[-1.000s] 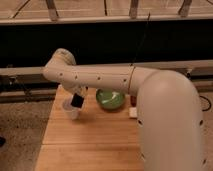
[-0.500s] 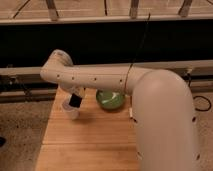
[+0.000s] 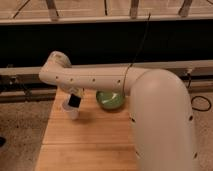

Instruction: Place the eraser in the ceramic cup

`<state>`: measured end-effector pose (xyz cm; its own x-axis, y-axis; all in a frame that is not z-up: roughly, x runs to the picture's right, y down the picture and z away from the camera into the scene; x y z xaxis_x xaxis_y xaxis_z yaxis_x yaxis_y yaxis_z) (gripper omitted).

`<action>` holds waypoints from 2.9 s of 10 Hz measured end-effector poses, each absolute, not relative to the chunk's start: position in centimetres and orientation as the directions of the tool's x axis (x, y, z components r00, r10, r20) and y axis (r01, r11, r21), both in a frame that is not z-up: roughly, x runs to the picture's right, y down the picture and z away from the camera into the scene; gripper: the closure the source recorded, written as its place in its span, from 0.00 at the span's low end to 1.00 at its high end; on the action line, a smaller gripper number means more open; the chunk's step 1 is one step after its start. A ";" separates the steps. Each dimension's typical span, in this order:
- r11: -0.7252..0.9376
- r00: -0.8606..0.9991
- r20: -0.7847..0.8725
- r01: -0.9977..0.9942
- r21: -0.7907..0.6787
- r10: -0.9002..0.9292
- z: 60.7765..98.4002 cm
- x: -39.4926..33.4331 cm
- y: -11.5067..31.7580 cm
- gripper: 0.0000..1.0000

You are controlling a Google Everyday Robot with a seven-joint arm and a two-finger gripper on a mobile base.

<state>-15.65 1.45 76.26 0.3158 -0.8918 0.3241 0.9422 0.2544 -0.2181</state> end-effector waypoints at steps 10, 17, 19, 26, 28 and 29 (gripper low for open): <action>0.245 0.300 0.304 0.947 -0.207 -0.904 76.8 -16.9 1.1 1.00; 0.223 0.276 0.302 0.954 -0.200 -0.912 77.0 -17.2 1.4 1.00; 0.218 0.271 0.303 0.956 -0.199 -0.914 77.2 -17.3 1.5 0.94; 0.201 0.254 0.308 0.960 -0.195 -0.917 77.5 -17.5 1.9 0.50; 0.196 0.249 0.309 0.961 -0.194 -0.918 77.5 -17.6 2.0 0.29; 0.193 0.247 0.310 0.962 -0.195 -0.918 77.6 -17.6 2.1 0.23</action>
<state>-17.60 2.14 77.64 0.2468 -0.9181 0.3101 0.9616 0.1925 -0.1954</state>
